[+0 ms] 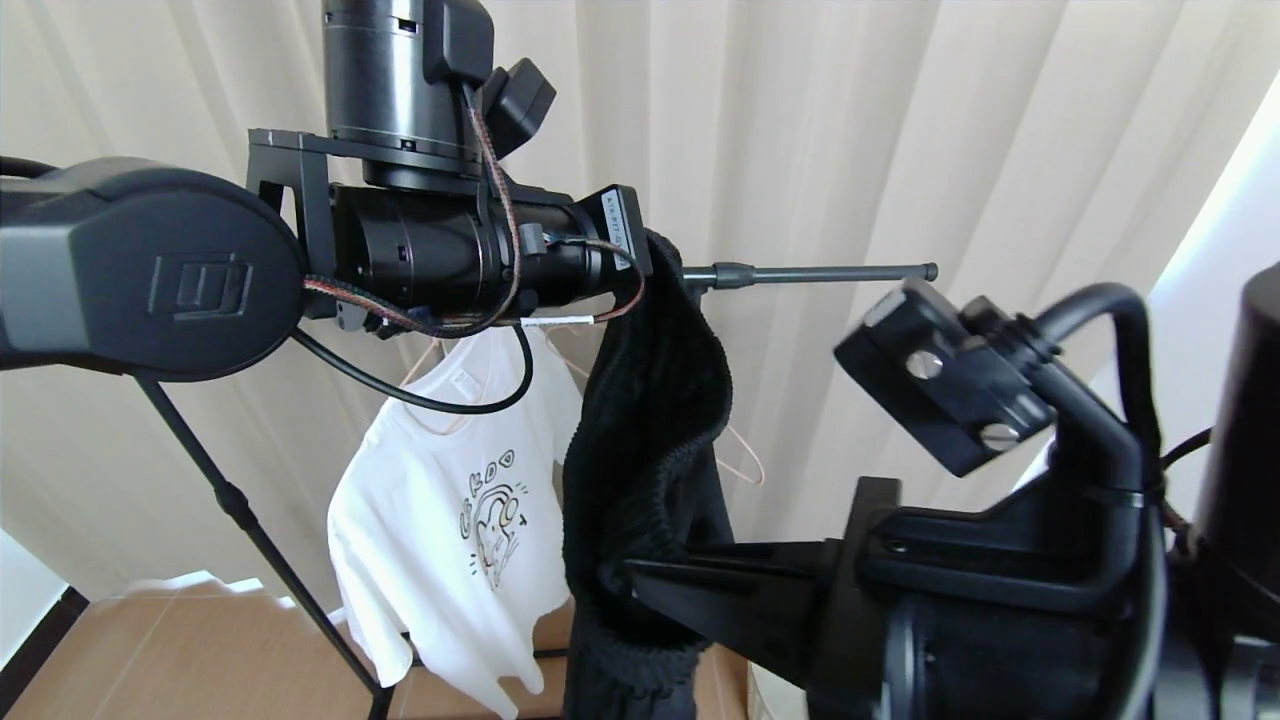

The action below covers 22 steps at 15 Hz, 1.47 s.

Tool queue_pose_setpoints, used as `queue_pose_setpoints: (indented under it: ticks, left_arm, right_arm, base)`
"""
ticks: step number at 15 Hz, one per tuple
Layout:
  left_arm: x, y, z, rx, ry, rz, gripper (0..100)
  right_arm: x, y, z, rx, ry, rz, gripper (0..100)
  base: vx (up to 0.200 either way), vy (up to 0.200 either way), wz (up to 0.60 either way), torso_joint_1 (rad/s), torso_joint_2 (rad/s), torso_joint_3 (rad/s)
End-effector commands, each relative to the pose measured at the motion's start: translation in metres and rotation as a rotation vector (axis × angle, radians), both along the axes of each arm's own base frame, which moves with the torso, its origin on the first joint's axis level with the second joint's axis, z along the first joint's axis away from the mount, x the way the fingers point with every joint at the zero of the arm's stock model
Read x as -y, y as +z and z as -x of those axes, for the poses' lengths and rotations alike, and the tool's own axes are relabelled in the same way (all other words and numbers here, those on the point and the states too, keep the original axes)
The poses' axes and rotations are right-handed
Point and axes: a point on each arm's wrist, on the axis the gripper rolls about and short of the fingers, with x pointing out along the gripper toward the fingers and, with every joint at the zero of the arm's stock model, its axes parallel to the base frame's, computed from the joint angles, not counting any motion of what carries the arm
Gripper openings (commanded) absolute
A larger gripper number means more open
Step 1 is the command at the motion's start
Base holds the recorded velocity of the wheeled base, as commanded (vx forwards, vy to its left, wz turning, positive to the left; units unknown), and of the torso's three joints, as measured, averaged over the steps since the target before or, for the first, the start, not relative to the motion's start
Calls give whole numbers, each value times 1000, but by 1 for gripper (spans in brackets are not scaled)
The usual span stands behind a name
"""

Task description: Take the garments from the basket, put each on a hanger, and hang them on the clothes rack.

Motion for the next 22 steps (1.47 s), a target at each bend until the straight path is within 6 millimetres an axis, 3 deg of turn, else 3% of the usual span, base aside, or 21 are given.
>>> queue_pose_setpoints:
  ticks: [1,3,5,8,11,12,16,19,22]
  left_arm:
    - [1,-3,-2,-8,-1,-5,0]
    - [0,-3,-3,-8,4,-5,0]
    - [-5,-3,-3,-26,16,-19,0]
    - [-26,4,2,-82,70,-65,0]
    - [-40,7,18,-140,96,-126,0]
    - [-47,2,28,-190,117,-197,0]
    - [-55,-23,52,-265,89,-307,0]
    - [-55,-45,77,-290,16,-400,0]
    - [-41,-73,101,-345,-90,-484,0]
  right_arm:
    - [-25,-14,-3,-35,-3,22,0]
    - [-21,-11,-2,-33,-8,23,0]
    - [-1,-5,-9,0,-47,61,0]
    - [39,-8,-31,82,-111,287,0]
    - [56,-14,-61,106,-220,367,0]
    - [54,-24,-87,92,-322,416,0]
    - [27,-45,-134,151,-541,385,0]
    - [20,-34,-152,137,-621,258,0]
    - [8,-19,-164,81,-677,98,0]
  base:
    - [0,0,0,0,0,0]
    - [0,0,0,0,0,0]
    - [0,0,0,0,0,0]
    - [0,0,0,0,0,0]
    - [0,0,0,0,0,0]
    - [0,0,0,0,0,0]
    - [0,0,0,0,0,0]
    - [0,0,0,0,0,0]
    - [0,0,0,0,0,0]
